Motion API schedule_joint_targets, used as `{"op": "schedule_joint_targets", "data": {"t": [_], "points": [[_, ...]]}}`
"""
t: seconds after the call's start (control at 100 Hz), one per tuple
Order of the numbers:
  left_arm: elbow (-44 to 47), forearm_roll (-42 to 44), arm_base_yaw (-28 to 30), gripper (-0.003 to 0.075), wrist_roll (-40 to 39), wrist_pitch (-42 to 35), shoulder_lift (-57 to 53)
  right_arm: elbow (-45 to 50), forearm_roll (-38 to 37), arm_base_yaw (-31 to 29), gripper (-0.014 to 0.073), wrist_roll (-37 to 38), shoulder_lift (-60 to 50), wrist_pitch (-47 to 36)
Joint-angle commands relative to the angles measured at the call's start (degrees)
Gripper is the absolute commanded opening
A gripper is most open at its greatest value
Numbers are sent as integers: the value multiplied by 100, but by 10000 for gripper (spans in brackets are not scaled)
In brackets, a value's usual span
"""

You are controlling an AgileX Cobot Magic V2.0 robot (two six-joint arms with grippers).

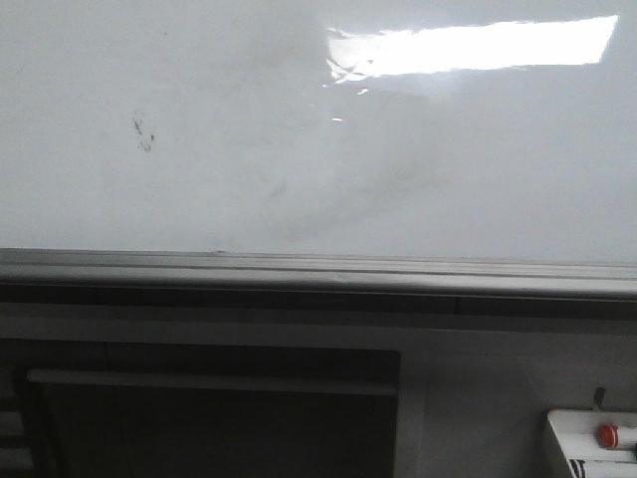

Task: Write number 2 on whiteboard

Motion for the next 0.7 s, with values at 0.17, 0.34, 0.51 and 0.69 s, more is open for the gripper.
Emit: {"op": "schedule_joint_targets", "data": {"t": [0.17,0.34,0.51,0.69], "points": [[194,-54,6,-18,6,-409,-162,164,-70,-32,-72,-53,-99,-476],[194,-54,6,-18,6,-409,-162,164,-70,-32,-72,-53,-99,-476],[194,-54,6,-18,6,-409,-162,164,-458,-32,-72,-61,-99,-467],[194,-54,6,-18,6,-421,-162,164,-619,-32,-72,-61,-99,-482]]}}
